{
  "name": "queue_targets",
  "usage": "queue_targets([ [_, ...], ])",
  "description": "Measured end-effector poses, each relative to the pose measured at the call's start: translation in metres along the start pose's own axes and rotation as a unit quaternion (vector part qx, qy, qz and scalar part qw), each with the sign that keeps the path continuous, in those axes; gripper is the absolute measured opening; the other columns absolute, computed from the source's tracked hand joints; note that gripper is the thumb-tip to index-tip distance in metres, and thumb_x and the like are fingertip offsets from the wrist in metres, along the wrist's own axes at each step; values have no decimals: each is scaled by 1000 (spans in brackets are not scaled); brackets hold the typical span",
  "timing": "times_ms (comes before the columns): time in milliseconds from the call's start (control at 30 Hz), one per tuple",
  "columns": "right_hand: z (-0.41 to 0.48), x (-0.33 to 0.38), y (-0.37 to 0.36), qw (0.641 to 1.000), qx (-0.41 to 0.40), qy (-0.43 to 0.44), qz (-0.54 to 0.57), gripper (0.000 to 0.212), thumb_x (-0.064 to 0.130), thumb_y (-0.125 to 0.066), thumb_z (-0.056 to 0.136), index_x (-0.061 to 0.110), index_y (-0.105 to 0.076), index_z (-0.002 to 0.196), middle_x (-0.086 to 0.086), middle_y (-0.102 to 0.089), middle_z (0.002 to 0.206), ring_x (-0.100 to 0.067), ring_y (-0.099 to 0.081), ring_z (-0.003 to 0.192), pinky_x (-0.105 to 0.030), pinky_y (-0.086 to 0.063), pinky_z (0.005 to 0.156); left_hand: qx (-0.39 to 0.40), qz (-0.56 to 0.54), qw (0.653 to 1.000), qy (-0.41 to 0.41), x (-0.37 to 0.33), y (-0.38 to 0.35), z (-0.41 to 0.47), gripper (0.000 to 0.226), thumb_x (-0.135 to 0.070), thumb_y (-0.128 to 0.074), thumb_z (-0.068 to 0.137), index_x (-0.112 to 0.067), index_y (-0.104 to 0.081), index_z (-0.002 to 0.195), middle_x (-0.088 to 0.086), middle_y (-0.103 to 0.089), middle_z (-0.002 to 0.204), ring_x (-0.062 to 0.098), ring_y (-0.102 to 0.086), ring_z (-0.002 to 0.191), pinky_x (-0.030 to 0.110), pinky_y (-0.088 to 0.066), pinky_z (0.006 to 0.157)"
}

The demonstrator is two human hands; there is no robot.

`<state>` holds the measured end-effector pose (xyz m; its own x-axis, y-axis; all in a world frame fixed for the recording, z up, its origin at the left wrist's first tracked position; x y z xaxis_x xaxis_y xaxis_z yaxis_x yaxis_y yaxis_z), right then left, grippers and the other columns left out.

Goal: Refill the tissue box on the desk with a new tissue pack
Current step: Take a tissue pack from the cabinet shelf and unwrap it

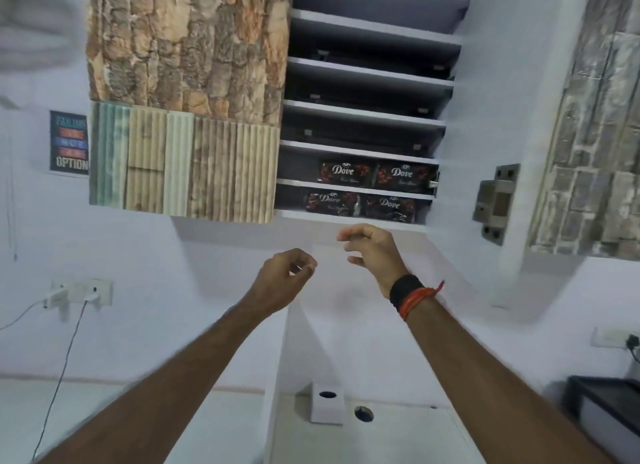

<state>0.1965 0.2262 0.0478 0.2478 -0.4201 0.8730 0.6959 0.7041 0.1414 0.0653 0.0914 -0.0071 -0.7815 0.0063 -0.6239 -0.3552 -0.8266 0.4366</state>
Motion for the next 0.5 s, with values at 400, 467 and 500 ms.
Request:
queue_targets([
  [400,42,29,19,873,-376,287,-115,8,1,-62,86,2,-65,94,-2,-65,91,6,-59,77,-15,-50,73,31,-4,999,-17,73,1,94,14,-24,-59,94,-19,-71,99,-7,-72,101,12,-67,93,33,-57,86],
  [467,43,35,30,868,-383,294,-116,6,5,-67,83,4,-66,90,-6,-67,91,-6,-59,76,-9,-45,70,35,-14,999,-20,75,-8,102,13,-23,-59,93,-20,-71,97,-7,-73,100,12,-68,92,34,-57,86],
  [500,46,37,36,865,-388,296,-120,6,7,-68,82,5,-67,88,-7,-68,90,-11,-59,75,-8,-45,68,39,-16,999,-23,73,-13,105,13,-24,-59,93,-20,-71,97,-7,-73,100,13,-68,91,34,-57,86],
])
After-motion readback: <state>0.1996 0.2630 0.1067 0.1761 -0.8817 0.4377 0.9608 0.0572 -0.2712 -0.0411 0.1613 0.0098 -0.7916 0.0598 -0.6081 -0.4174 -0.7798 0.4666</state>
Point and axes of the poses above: each hand's wrist, its own z-axis towards the middle knuckle, its own y-axis out of the back of the hand, x = y × z, the point moved 2 cm from there along z, towards the middle knuckle
